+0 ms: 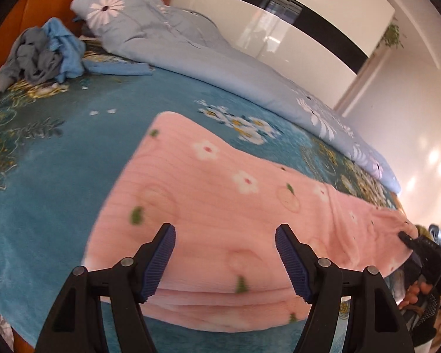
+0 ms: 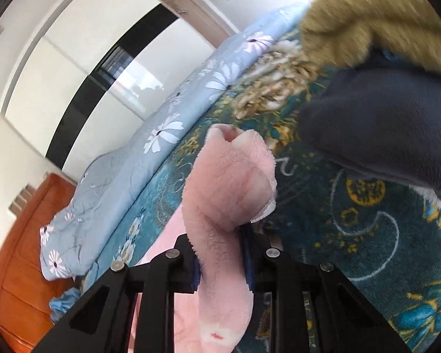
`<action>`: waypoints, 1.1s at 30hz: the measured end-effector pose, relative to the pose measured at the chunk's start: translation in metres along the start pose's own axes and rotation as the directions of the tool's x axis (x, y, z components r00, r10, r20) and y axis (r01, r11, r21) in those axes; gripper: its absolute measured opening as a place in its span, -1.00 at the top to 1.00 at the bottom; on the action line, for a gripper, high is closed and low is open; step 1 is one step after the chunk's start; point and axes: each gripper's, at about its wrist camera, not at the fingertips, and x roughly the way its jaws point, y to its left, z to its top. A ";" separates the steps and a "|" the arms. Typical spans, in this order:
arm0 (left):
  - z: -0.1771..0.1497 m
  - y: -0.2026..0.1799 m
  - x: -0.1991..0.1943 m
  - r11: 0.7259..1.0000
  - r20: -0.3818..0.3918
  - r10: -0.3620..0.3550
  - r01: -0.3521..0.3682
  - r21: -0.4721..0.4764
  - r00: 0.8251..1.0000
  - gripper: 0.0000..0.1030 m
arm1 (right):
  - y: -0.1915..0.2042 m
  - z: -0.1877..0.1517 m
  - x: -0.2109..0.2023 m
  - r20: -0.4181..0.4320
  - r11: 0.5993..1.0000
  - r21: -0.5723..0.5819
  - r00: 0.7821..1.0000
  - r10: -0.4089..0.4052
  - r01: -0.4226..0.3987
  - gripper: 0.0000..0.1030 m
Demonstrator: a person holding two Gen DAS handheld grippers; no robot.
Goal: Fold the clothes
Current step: 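Grasp the folded fleece edge with the right tool and lift it, then grasp the fleece fold with the left tool and pinch it closed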
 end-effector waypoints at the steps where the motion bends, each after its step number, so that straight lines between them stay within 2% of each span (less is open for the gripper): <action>1: 0.003 0.011 -0.005 1.000 0.018 0.023 -0.022 -0.008 1.000 -0.44 | 0.019 -0.001 -0.008 0.015 0.997 -0.078 1.000 0.009 -0.008 0.54; 4: 0.010 0.045 -0.020 0.996 0.064 0.069 -0.066 -0.056 0.996 -0.44 | 0.072 -0.015 -0.029 0.022 0.969 -0.237 0.996 0.085 -0.078 0.56; 7: 0.012 0.076 -0.030 0.991 0.078 0.057 -0.046 -0.128 0.995 -0.44 | 0.141 -0.036 -0.042 0.022 0.913 -0.380 0.986 0.168 -0.147 0.56; 10: 0.009 0.099 -0.038 0.985 0.088 0.070 -0.055 -0.166 0.994 -0.44 | 0.203 -0.068 -0.050 -0.013 0.820 -0.521 0.962 0.273 -0.239 0.56; 13: 0.004 0.117 -0.042 0.978 0.078 0.089 -0.072 -0.197 0.993 -0.44 | 0.251 -0.112 -0.040 -0.116 0.714 -0.614 0.934 0.338 -0.335 0.56; 15: 0.000 0.127 -0.042 0.975 0.060 0.098 -0.084 -0.208 0.993 -0.44 | 0.274 -0.151 -0.021 -0.222 0.656 -0.649 0.920 0.322 -0.386 0.56; 18: -0.005 0.139 -0.042 0.971 0.034 0.102 -0.092 -0.219 0.994 -0.44 | 0.290 -0.223 0.023 -0.371 0.585 -0.702 0.909 0.188 -0.407 0.57; 20: -0.007 0.147 -0.045 0.971 0.026 0.097 -0.088 -0.220 0.995 -0.44 | 0.284 -0.258 0.044 -0.424 0.572 -0.712 0.899 0.112 -0.407 0.58; 22: -0.009 0.153 -0.050 0.971 0.025 0.103 -0.095 -0.219 0.994 -0.44 | 0.275 -0.275 0.051 -0.441 0.577 -0.708 0.893 0.089 -0.407 0.58; 24: -0.009 0.158 -0.053 0.969 0.029 0.093 -0.084 -0.234 0.995 -0.44 | 0.271 -0.281 0.048 -0.432 0.564 -0.724 0.899 0.076 -0.396 0.54; 28: -0.002 0.151 -0.055 0.963 0.058 -0.023 0.038 -0.266 0.998 -0.44 | 0.269 -0.282 0.033 -0.426 0.535 -0.742 0.901 0.088 -0.403 0.50; 30: 0.007 0.138 -0.054 0.966 0.073 -0.084 0.100 -0.239 0.994 -0.44 | 0.268 -0.279 0.026 -0.447 0.521 -0.737 0.889 0.101 -0.430 0.46; 31: 0.013 0.130 -0.054 0.968 0.078 -0.112 0.127 -0.216 0.991 -0.44 | 0.265 -0.276 0.024 -0.460 0.524 -0.727 0.881 0.108 -0.444 0.46; 33: 0.027 0.110 -0.052 0.974 0.079 -0.154 0.164 -0.153 0.985 -0.44 | 0.254 -0.265 0.020 -0.482 0.554 -0.690 0.867 0.131 -0.467 0.44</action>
